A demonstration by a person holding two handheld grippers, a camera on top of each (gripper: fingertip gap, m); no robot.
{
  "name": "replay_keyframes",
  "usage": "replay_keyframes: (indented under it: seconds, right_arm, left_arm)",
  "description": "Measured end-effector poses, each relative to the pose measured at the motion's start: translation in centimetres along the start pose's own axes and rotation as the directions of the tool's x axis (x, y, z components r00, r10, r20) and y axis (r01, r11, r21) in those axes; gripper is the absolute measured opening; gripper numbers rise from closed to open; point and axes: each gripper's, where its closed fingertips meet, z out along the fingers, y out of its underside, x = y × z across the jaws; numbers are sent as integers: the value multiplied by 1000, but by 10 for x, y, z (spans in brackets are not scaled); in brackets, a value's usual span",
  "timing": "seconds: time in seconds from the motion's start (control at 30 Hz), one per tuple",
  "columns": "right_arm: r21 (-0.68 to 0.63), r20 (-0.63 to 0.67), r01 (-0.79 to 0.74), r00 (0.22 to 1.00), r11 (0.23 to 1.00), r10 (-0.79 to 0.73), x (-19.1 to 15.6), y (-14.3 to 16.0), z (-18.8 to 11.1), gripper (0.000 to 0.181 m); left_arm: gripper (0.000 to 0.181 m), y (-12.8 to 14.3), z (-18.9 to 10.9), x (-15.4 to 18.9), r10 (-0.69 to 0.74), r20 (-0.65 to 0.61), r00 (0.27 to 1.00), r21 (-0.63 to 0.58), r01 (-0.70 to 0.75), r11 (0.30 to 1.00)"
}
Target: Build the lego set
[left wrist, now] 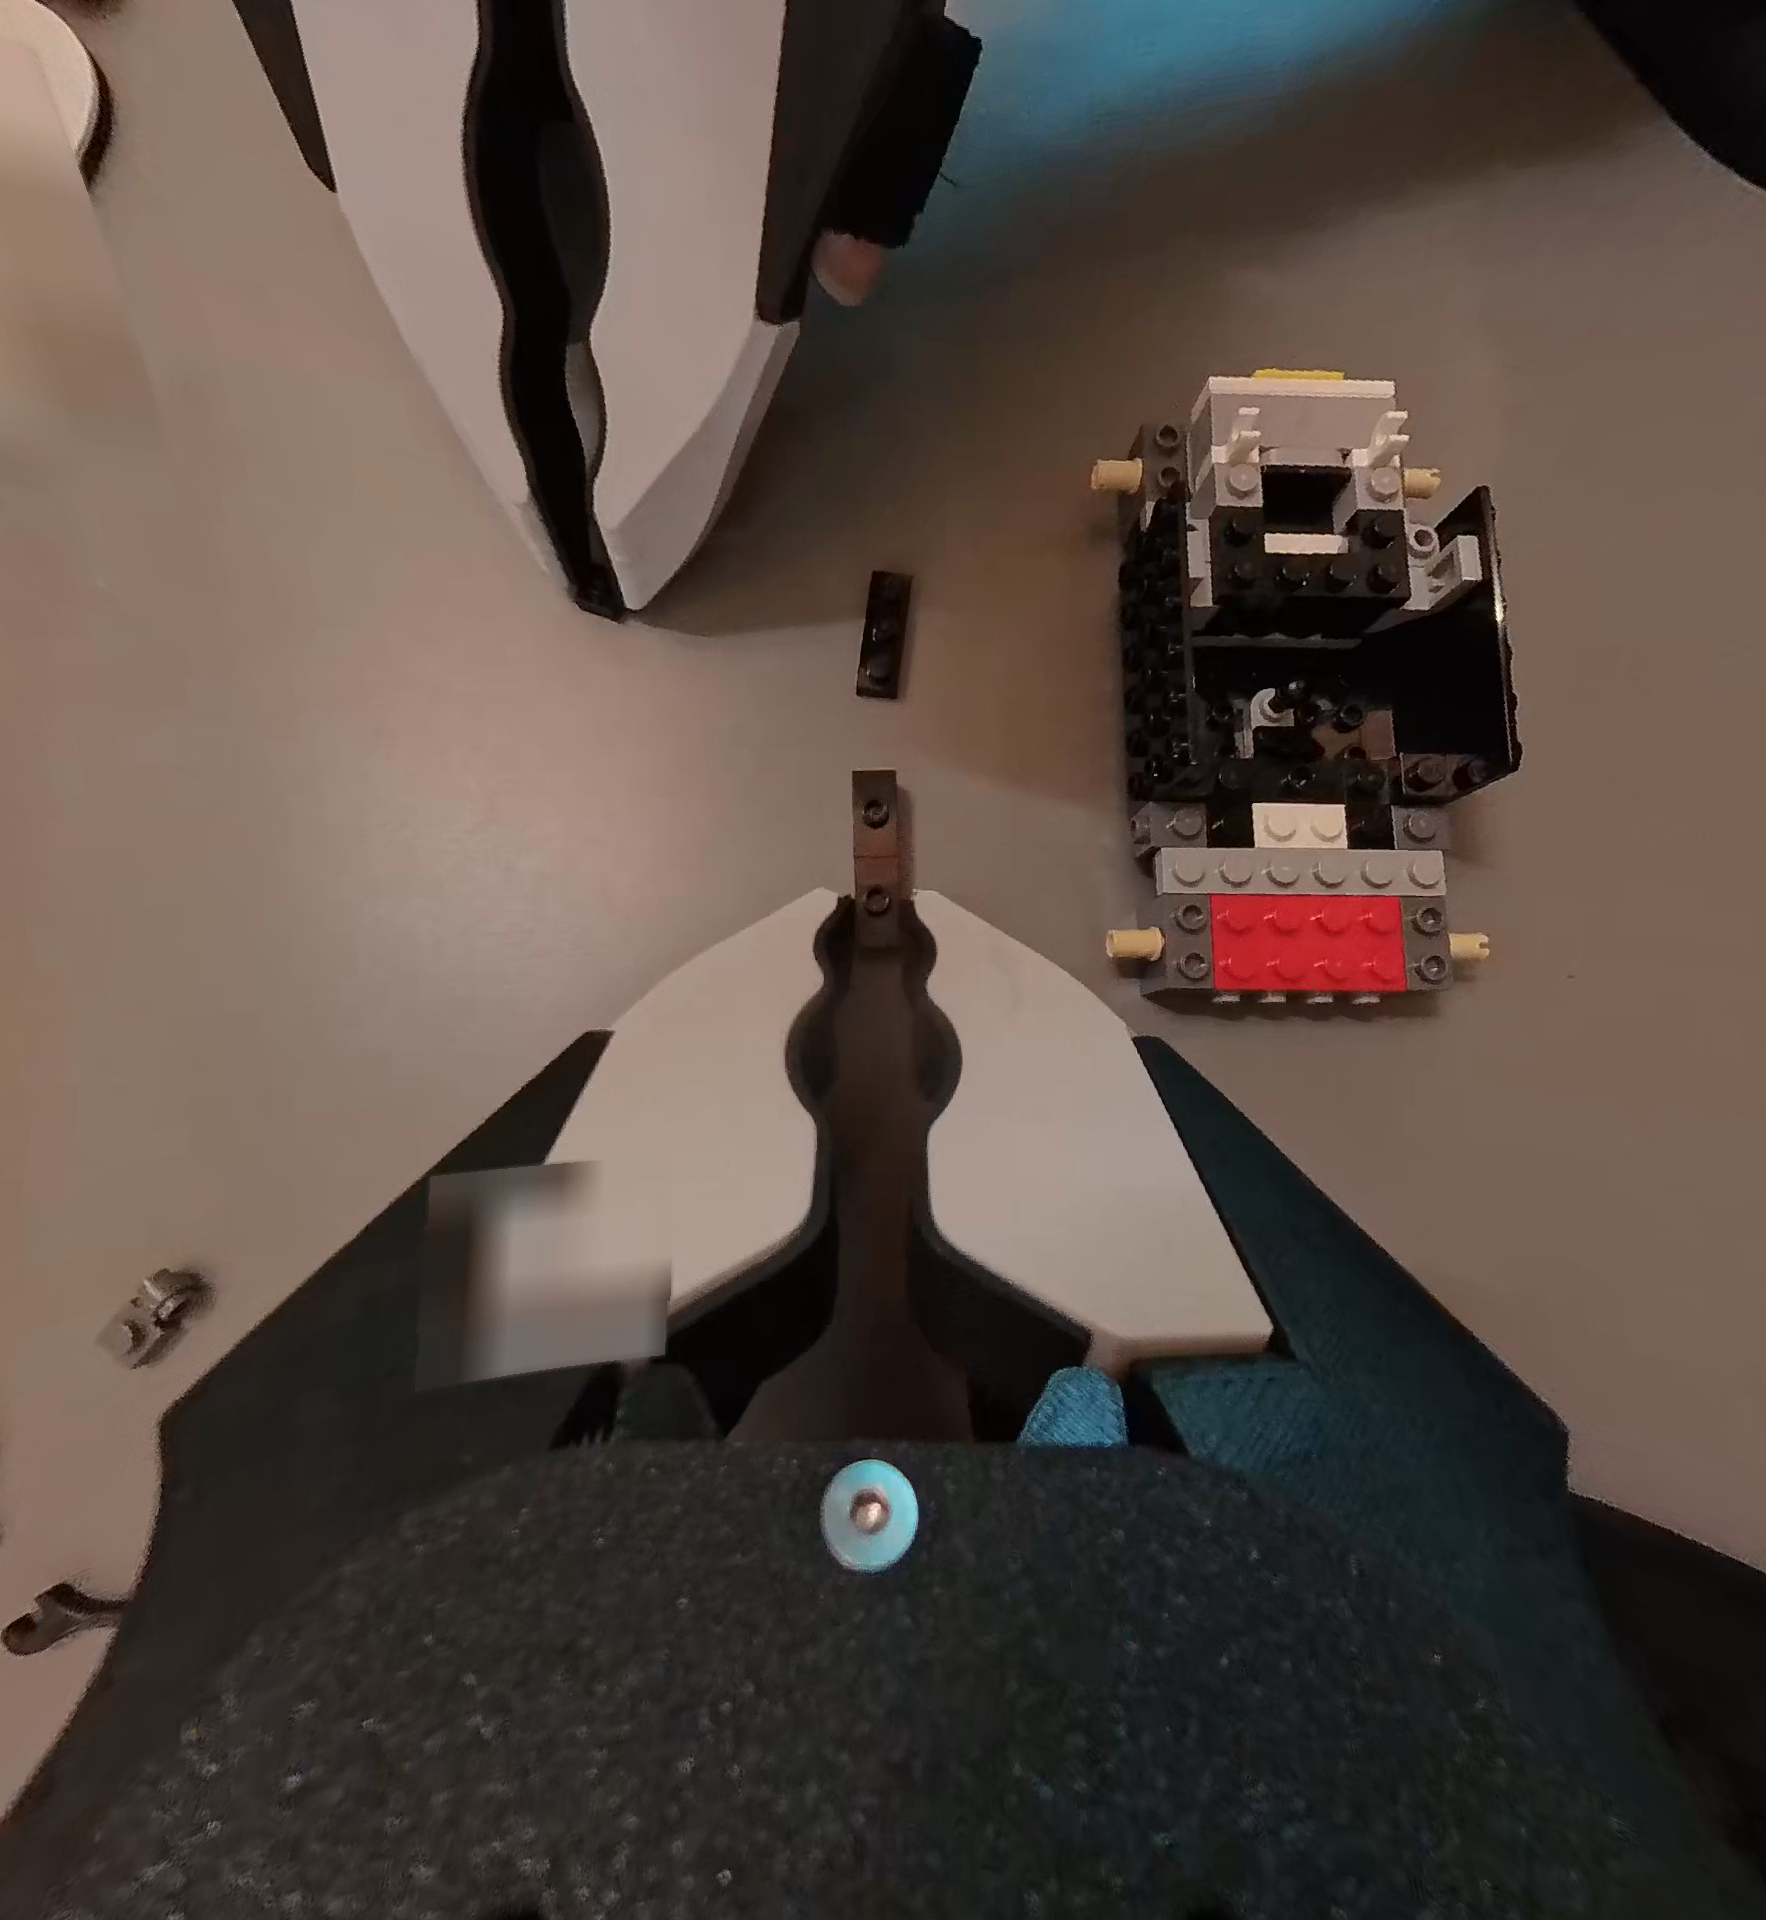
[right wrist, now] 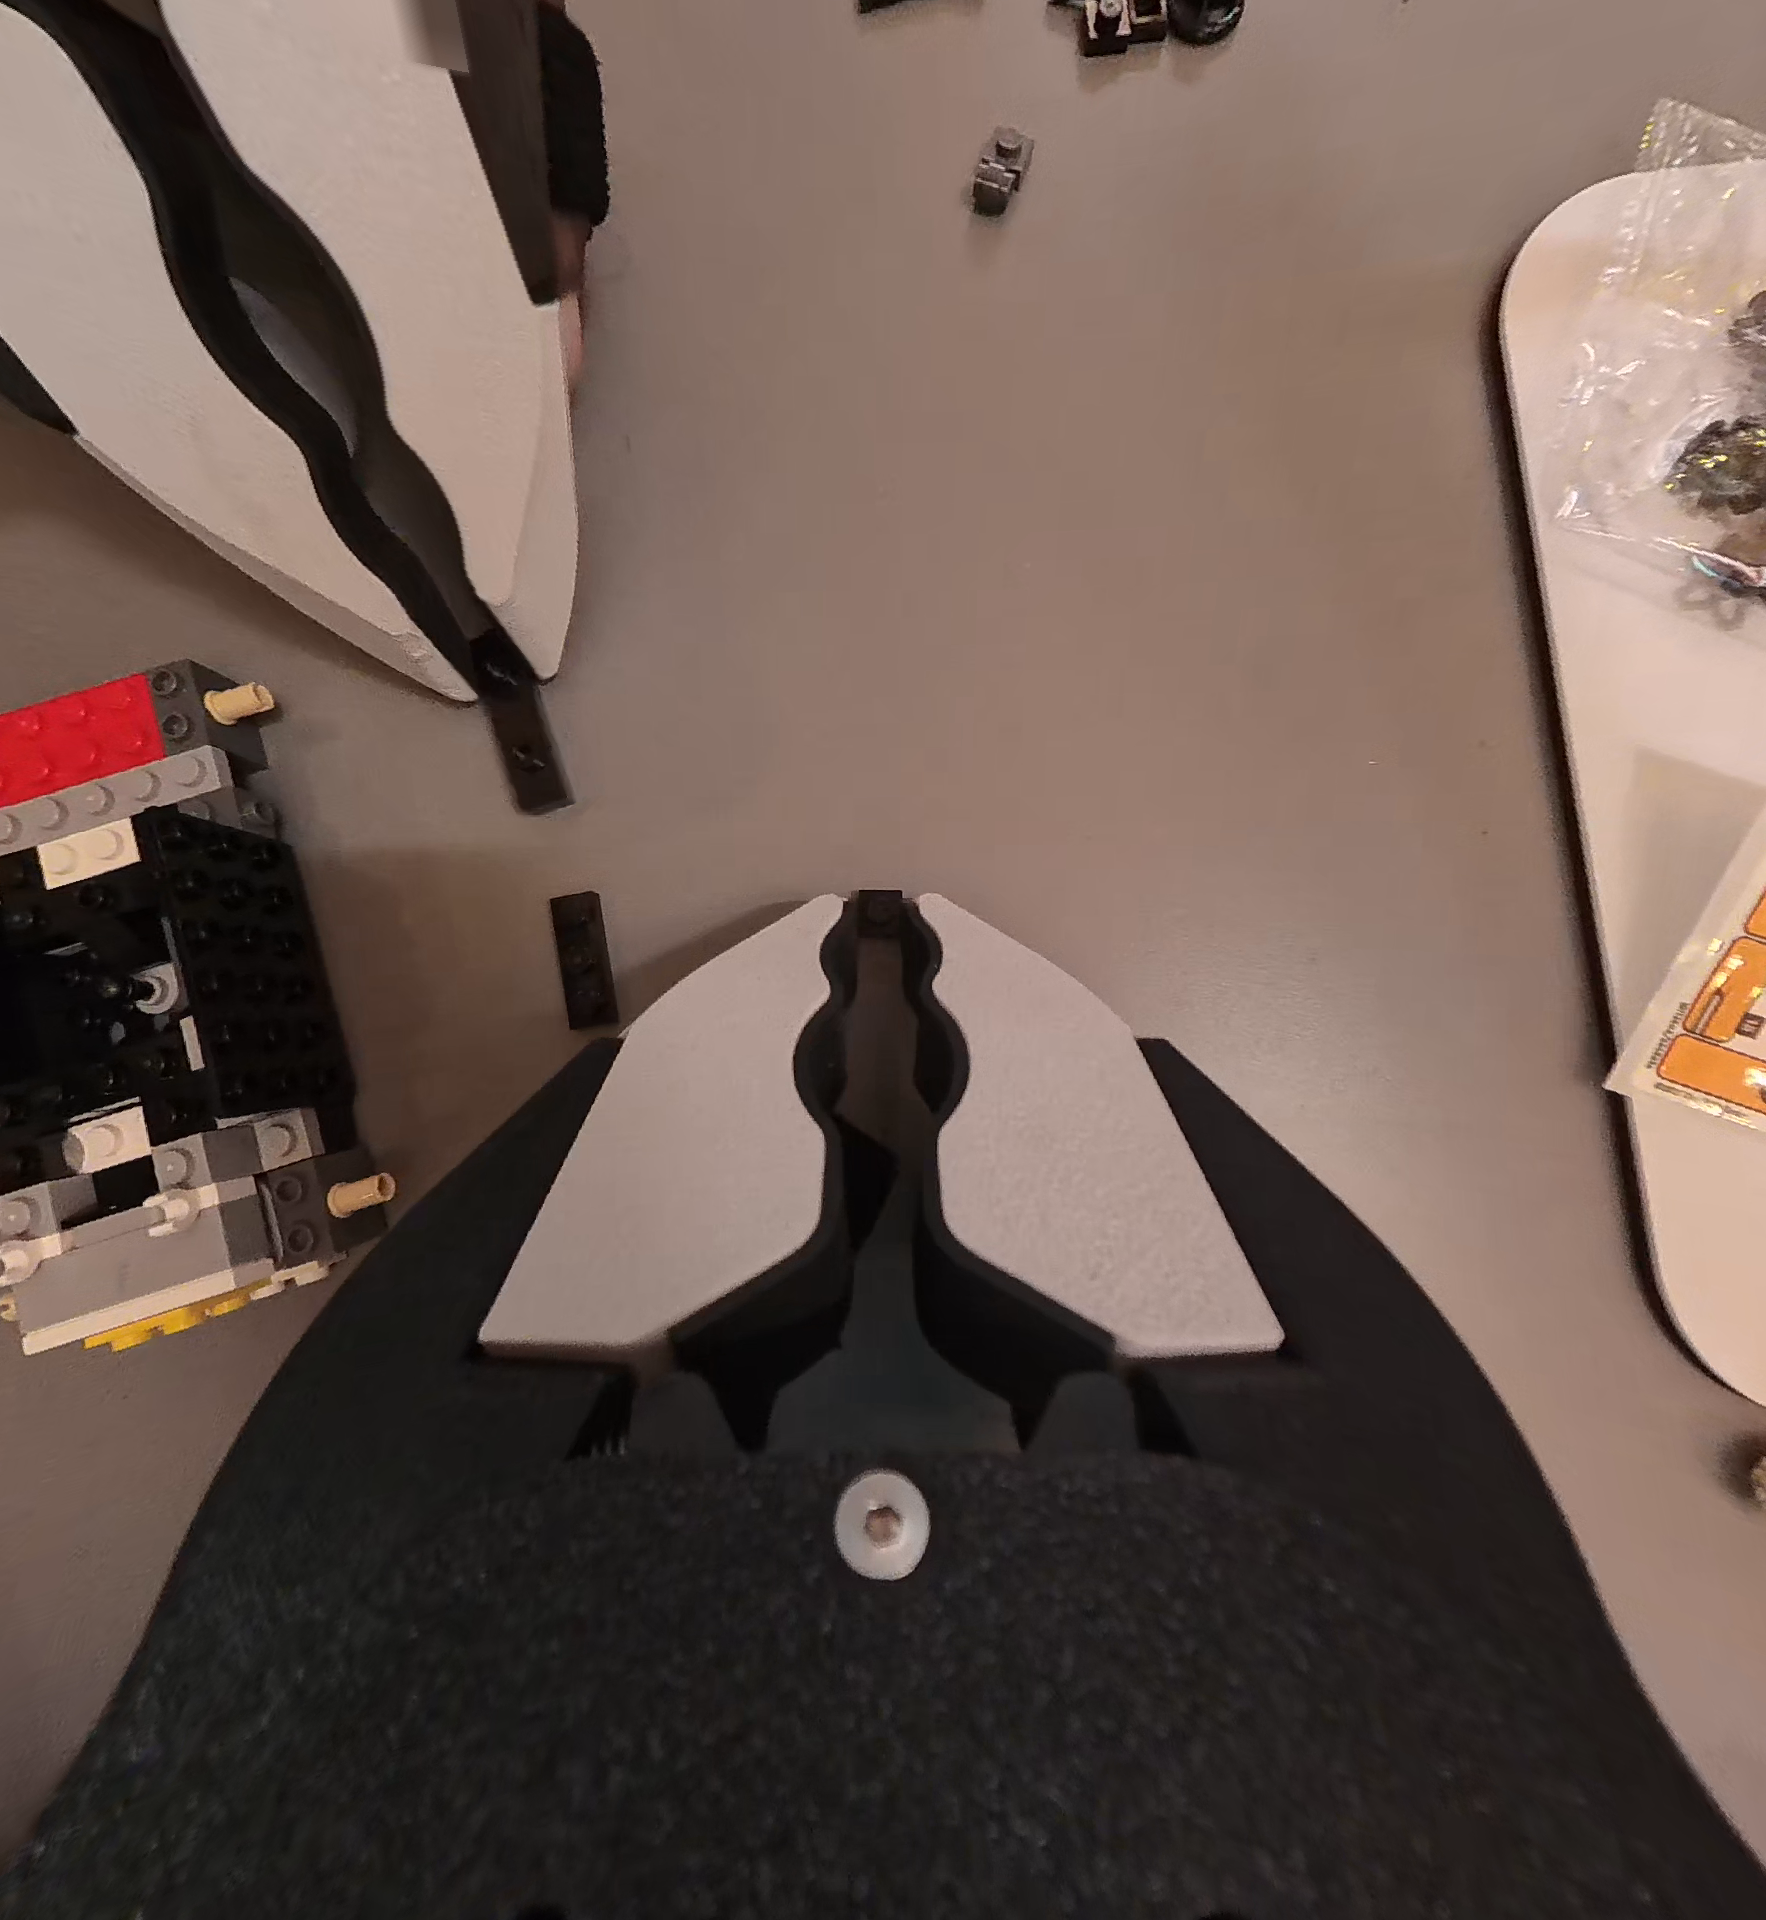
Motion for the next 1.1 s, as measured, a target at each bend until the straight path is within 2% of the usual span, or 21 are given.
replay_keyframes:
  seconds: [0.67,1.1]
  right_arm:
    - [22,3,12,1000,1000,-12,-5,2,-6,7]
    - [62,10,5,1000,998,-6,-7,-3,-13,7]
  left_arm:
    - [8,-2,2,2,20,-3,1000,14,-20,1000]
    - [16,-1,0,0,18,1,1000,18,-18,1000]
